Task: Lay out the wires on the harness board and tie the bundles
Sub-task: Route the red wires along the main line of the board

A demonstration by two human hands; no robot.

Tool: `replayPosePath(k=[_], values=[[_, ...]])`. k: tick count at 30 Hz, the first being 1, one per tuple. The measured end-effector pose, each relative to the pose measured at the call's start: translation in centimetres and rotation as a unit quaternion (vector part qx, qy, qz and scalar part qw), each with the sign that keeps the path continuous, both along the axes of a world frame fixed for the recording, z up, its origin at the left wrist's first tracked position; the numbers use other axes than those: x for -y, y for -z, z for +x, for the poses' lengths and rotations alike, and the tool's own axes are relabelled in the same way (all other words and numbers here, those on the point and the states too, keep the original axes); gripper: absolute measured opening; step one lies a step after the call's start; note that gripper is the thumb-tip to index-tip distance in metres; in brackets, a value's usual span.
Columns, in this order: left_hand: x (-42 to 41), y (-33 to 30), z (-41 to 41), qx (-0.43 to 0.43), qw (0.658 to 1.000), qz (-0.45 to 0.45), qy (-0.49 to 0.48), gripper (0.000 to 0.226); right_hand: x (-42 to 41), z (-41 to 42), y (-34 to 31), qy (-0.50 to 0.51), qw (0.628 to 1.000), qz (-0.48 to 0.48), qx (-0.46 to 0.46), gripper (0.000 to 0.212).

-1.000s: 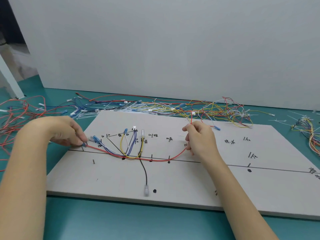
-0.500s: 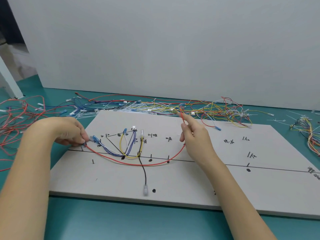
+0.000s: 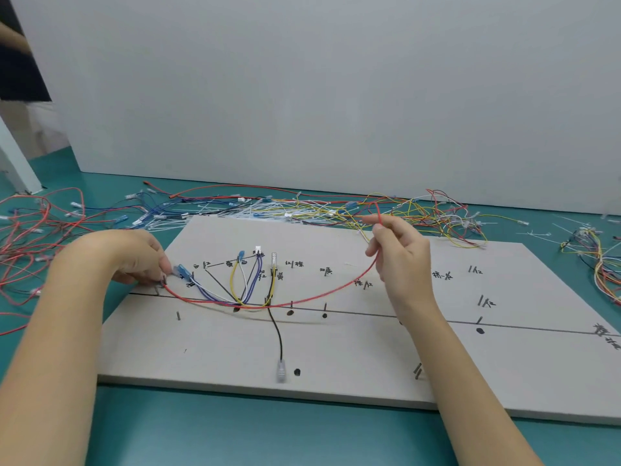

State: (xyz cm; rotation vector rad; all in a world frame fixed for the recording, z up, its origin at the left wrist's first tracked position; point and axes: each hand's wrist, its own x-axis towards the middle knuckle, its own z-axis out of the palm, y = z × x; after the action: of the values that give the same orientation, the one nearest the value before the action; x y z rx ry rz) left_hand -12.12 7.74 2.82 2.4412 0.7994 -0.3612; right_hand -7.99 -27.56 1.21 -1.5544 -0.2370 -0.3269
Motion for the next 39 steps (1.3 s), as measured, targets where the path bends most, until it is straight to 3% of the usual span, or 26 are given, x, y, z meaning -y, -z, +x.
replayPosePath(k=[7,13,18,30,39], values=[[0.1,0.0,0.1,0.005,1.0,0.001,0.003,0.014,0.8,0.7,0.5,0.014,0.992,0.045,-0.118,0.024],[0.6,-0.2,0.2,0.003,1.0,0.004,0.007,0.015,1.0,0.6,0.2,0.009,0.988,0.058,-0.141,0.032],[0.7,-0.1,0.2,0.007,1.0,-0.019,-0.01,0.013,0.6,0.3,-0.1,-0.014,0.991,0.066,-0.115,0.017],[0.7,-0.3,-0.2,0.006,0.999,-0.037,-0.008,0.015,0.2,-0.8,-0.6,0.064,0.995,0.055,0.047,0.023],[0.1,-0.2,-0.4,0.014,0.999,-0.041,-0.02,0.014,0.4,-0.7,-0.7,0.106,0.99,0.07,0.063,0.018]])
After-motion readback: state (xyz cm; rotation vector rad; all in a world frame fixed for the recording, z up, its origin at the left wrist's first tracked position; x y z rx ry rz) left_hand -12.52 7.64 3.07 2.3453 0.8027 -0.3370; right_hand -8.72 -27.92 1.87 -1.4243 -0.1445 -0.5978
